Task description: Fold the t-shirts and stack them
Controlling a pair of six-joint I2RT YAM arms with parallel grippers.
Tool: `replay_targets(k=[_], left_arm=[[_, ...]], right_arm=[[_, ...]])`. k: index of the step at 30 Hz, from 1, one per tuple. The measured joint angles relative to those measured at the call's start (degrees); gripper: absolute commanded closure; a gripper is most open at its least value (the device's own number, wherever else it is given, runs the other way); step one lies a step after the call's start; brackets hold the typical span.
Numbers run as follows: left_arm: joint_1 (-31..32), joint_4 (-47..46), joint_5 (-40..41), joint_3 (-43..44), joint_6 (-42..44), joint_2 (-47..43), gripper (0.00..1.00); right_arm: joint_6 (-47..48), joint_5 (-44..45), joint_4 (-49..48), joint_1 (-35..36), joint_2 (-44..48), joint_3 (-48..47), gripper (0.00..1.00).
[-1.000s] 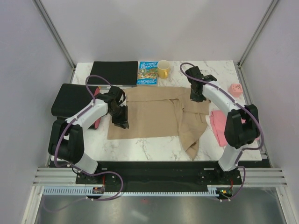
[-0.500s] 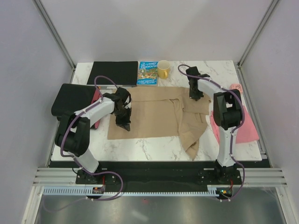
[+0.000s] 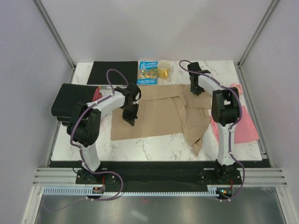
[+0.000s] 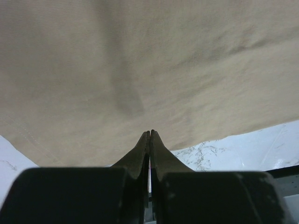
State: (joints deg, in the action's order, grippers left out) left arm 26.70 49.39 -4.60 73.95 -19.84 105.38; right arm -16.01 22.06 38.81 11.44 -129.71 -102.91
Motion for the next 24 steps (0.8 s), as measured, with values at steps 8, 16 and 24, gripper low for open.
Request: replay_targets(k=[8, 16, 24], left_arm=[[2.4, 3.9, 3.4, 3.8, 0.0, 5.9, 0.98], [3.3, 7.0, 6.1, 4.8, 0.0, 8.7, 0.98], [3.5, 8.8, 7.6, 4.9, -0.2, 9.4, 0.98]], right_arm=[[0.2, -1.8, 1.6, -1.1, -2.4, -4.5, 1.0], [0.1, -5.3, 3.0, -1.4, -4.0, -7.8, 1.0], [-1.4, -9.3, 3.3, -2.4, -5.3, -10.4, 1.0]])
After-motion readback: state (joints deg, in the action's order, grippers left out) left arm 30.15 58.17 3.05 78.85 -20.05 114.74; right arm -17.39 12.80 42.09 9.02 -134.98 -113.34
